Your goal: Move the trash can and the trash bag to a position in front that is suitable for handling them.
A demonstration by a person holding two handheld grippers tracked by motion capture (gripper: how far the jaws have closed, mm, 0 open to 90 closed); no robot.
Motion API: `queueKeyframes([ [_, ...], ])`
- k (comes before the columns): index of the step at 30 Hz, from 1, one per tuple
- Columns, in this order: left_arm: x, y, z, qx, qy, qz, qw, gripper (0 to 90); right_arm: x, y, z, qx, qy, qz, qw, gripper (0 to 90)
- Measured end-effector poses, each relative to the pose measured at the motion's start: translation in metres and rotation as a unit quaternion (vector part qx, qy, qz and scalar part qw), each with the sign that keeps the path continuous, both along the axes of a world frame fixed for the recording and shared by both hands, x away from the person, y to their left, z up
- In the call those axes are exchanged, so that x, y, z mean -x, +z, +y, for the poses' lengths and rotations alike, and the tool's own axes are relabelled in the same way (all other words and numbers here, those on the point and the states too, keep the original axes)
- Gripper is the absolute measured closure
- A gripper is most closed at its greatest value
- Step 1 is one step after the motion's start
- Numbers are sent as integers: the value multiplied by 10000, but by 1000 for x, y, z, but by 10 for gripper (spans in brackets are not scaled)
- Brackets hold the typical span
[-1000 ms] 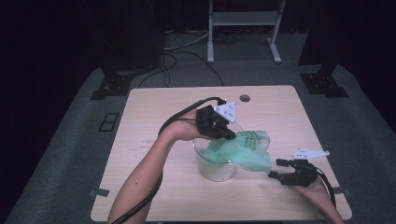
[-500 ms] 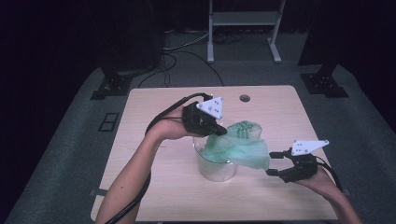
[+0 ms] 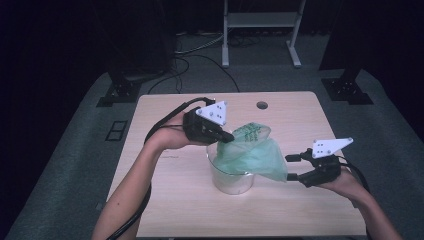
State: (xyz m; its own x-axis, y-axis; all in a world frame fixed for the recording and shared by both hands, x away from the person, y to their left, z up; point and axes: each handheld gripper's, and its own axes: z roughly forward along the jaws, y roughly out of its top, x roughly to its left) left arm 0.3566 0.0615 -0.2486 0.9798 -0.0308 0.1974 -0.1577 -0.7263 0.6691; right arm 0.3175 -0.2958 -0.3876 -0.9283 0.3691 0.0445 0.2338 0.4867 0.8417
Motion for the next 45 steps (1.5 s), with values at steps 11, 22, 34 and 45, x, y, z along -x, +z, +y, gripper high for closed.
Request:
queueKeyframes([
  [11, 1, 2, 9, 16, 73, -36, 10000, 896, 4, 22, 16, 16, 364, -141, 9992, 434],
  [22, -1, -3, 15, 44, 142, -15, 9999, 896, 4, 46, 37, -8, 705, -309, 9970, 549],
  [34, -3, -16, 18, -31, 202, 114, 9997, 878, 2, 70, 73, 127, 894, -666, 9937, 891],
  [45, -1, -11, 23, 23, 435, 153, 9989, 666, -4, 80, 102, 290, 880, -722, 9931, 900],
])
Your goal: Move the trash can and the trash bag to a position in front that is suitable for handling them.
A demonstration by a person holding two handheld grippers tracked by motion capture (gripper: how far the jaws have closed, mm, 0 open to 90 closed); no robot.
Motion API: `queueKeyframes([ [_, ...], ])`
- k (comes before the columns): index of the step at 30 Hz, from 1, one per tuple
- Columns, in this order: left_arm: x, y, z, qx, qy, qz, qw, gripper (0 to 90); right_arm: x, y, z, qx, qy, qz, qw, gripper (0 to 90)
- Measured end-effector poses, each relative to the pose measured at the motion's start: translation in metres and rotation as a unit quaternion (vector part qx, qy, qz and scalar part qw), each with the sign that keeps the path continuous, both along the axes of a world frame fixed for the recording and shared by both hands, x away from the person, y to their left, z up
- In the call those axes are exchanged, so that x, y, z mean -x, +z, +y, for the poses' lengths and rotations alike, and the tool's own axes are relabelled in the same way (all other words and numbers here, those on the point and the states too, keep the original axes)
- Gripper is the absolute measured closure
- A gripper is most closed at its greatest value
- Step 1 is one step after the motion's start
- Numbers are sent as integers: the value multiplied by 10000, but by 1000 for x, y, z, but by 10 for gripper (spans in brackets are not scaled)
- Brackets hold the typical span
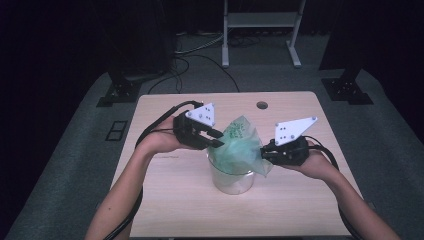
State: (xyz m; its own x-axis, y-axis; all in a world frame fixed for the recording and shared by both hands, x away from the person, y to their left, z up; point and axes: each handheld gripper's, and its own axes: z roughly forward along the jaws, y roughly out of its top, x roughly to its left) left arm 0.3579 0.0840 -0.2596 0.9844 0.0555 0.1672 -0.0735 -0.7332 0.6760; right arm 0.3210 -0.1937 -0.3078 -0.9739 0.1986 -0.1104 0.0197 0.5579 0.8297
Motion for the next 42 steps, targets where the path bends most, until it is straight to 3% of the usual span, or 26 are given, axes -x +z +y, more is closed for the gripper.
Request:
queueKeyframes([
  [4, 4, 3, -3, 8, -92, 13, 10000, 631, -6, -1, 6, 56, -88, 53, 9999, 900],
  [13, 10, 5, -32, -116, -448, 90, 9989, 539, -9, 1, 18, 157, -114, 72, 9998, 900],
  [20, 11, 9, -43, -144, -508, 67, 9986, 502, -10, 4, 23, 221, -105, 83, 9997, 900],
  [26, 9, 6, -48, -199, -541, 104, 9983, 561, -8, 5, 27, 232, -51, 93, 9997, 900],
  [36, 10, 3, -45, -189, -674, 1, 9975, 829, -7, 6, 32, 290, 23, 96, 9995, 900],
  [42, 9, 5, -37, -42, -586, -69, 9982, 867, -8, 6, 30, 349, 0, 97, 9993, 900],
])
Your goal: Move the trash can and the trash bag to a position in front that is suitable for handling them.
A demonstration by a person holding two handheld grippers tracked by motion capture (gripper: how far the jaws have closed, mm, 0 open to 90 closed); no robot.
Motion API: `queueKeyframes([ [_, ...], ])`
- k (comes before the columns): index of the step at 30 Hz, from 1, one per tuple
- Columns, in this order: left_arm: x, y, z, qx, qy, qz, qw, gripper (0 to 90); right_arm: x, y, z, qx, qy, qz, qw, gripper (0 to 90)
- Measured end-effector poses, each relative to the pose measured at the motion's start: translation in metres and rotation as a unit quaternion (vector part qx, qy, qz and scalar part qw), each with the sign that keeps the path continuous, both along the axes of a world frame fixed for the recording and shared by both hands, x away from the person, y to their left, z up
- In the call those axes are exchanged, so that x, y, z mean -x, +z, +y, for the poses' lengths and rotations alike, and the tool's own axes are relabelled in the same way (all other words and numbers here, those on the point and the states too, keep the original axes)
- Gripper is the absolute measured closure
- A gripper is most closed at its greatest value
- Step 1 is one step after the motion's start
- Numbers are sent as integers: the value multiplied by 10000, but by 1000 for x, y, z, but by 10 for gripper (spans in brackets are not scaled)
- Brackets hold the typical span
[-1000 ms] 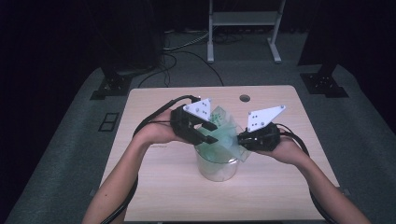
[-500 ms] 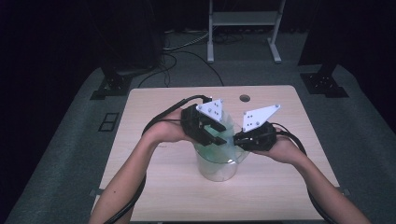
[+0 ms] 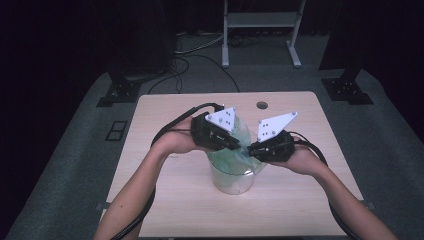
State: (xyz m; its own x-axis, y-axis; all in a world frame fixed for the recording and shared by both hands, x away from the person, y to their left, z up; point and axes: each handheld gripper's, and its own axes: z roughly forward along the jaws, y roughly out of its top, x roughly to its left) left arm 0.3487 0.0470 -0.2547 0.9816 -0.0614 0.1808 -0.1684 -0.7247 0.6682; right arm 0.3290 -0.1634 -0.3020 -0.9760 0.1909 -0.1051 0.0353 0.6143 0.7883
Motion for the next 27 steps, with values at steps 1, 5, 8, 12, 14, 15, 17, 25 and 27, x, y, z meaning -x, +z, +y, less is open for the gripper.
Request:
queueKeyframes([
  [1, 0, 0, 2, 24, 14, -16, 10000, 887, -1, 0, -2, 20, -12, 3, 10000, 900],
  [5, -1, 2, 11, 159, 80, -42, 9998, 897, -2, 3, -11, -12, -102, 16, 9999, 900],
  [8, 0, 4, 16, 253, 90, -72, 9996, 898, -4, 6, -19, -45, -218, 14, 9998, 900],
  [12, 0, 5, 24, 324, 175, -95, 9993, 898, -4, 10, -27, -6, -301, -46, 9995, 900],
  [14, 0, 5, 28, 353, 229, -101, 9991, 898, -4, 12, -31, 1, -349, -59, 9994, 900],
  [15, 0, 5, 32, 383, 261, -82, 9989, 898, -4, 13, -33, 13, -369, -72, 9993, 900],
  [17, 0, 5, 36, 399, 314, -84, 9987, 898, -4, 15, -39, 48, -439, -90, 9990, 900],
  [25, -1, 7, 49, 537, 447, -109, 9975, 898, -8, 22, -61, 80, -739, -113, 9972, 900],
  [27, -2, 8, 53, 555, 478, -109, 9973, 898, -9, 23, -66, 84, -794, -122, 9967, 900],
])
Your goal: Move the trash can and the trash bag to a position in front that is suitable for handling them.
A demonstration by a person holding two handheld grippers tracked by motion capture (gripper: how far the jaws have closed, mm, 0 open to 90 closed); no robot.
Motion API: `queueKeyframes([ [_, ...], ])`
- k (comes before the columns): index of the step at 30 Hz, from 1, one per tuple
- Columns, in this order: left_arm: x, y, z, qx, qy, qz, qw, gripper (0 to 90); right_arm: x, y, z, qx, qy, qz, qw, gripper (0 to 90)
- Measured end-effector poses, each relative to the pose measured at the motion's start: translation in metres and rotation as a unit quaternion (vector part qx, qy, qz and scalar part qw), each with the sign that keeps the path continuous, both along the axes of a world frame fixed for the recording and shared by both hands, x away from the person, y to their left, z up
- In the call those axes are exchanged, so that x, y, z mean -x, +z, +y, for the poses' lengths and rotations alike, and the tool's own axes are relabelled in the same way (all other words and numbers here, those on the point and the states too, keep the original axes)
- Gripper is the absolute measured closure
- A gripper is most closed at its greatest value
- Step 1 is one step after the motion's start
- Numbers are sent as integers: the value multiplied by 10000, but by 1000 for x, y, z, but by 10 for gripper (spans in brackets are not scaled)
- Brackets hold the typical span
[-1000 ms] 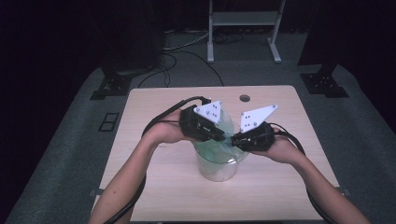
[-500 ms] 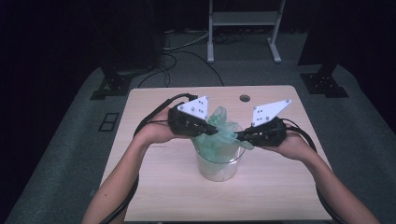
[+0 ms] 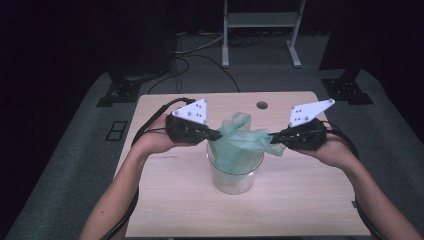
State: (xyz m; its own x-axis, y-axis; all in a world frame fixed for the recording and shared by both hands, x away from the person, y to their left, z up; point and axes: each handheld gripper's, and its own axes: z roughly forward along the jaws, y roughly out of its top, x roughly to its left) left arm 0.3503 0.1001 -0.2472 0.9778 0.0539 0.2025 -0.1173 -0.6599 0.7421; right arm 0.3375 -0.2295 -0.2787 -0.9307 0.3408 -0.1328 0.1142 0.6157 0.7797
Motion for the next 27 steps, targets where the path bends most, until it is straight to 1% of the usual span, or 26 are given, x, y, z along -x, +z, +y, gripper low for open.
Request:
queueKeyframes([
  [2, -1, 1, 5, 37, 55, -19, 10000, 898, 0, 2, -6, -24, -91, 1, 10000, 900],
  [7, -1, 5, 19, 159, 205, -58, 9996, 898, 0, 9, -18, -11, -217, -42, 9998, 900],
  [11, -1, 9, 29, 235, 309, -98, 9992, 898, -1, 15, -25, 38, -319, -94, 9994, 900],
  [14, -1, 8, 39, 289, 415, -74, 9987, 898, -1, 19, -33, 31, -423, -92, 9991, 900],
  [16, -1, 4, 45, 283, 474, -33, 9985, 897, -2, 17, -38, 48, -486, -47, 9988, 900],
  [19, -2, -5, 51, 296, 521, 59, 9982, 897, -2, 11, -40, 98, -478, 23, 9988, 900],
  [23, -2, -21, 56, 315, 560, 197, 9977, 897, -3, -1, -38, 168, -410, 142, 9989, 900],
  [24, -2, -23, 57, 319, 569, 211, 9976, 897, -3, -4, -38, 187, -394, 175, 9989, 900],
  [27, -3, -37, 60, 319, 613, 351, 9970, 897, -4, -12, -37, 252, -376, 264, 9986, 900],
])
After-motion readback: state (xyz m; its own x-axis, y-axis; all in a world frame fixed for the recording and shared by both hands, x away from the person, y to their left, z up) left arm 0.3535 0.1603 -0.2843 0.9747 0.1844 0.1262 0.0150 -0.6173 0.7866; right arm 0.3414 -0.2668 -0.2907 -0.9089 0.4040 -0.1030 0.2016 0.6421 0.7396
